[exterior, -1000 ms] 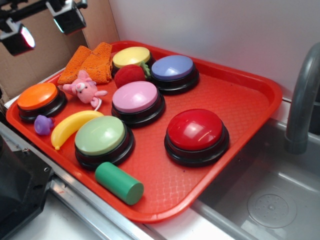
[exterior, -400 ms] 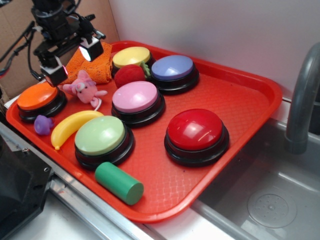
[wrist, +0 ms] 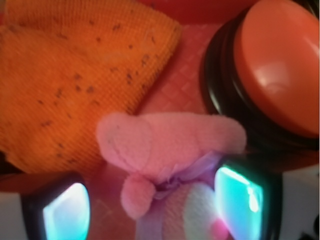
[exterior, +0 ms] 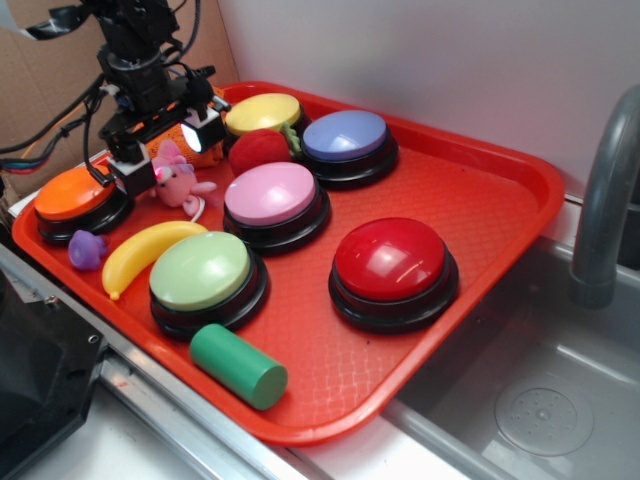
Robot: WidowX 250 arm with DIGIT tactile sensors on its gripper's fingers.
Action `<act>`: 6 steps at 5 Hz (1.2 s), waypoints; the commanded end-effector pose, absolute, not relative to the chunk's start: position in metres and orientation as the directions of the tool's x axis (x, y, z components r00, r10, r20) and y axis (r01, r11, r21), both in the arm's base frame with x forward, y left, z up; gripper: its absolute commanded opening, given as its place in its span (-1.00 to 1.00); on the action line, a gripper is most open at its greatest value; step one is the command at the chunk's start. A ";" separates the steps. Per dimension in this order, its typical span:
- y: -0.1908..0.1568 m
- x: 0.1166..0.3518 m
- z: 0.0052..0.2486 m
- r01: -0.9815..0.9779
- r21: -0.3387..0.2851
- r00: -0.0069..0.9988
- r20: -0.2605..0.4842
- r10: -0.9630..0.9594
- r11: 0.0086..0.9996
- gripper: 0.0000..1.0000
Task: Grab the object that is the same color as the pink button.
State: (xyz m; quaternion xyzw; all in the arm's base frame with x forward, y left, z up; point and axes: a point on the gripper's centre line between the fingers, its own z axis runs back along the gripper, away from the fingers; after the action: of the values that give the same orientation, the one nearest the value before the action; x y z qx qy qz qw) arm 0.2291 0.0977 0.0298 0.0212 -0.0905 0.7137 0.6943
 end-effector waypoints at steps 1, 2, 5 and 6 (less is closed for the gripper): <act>0.091 0.214 0.026 -0.995 -0.103 -0.025 0.123 0.992 -0.012 1.00; 0.090 0.212 0.025 -0.992 -0.122 -0.033 0.120 0.992 -0.018 -1.00; 0.091 0.215 0.073 -0.961 -0.165 0.208 0.099 0.973 0.222 -1.00; 0.079 0.221 0.118 -0.884 -0.145 0.432 0.113 0.895 0.445 -1.00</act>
State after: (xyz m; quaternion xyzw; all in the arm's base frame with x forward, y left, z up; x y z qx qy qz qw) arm 0.2223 0.0654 0.1051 -0.0273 -0.0587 0.5251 0.8486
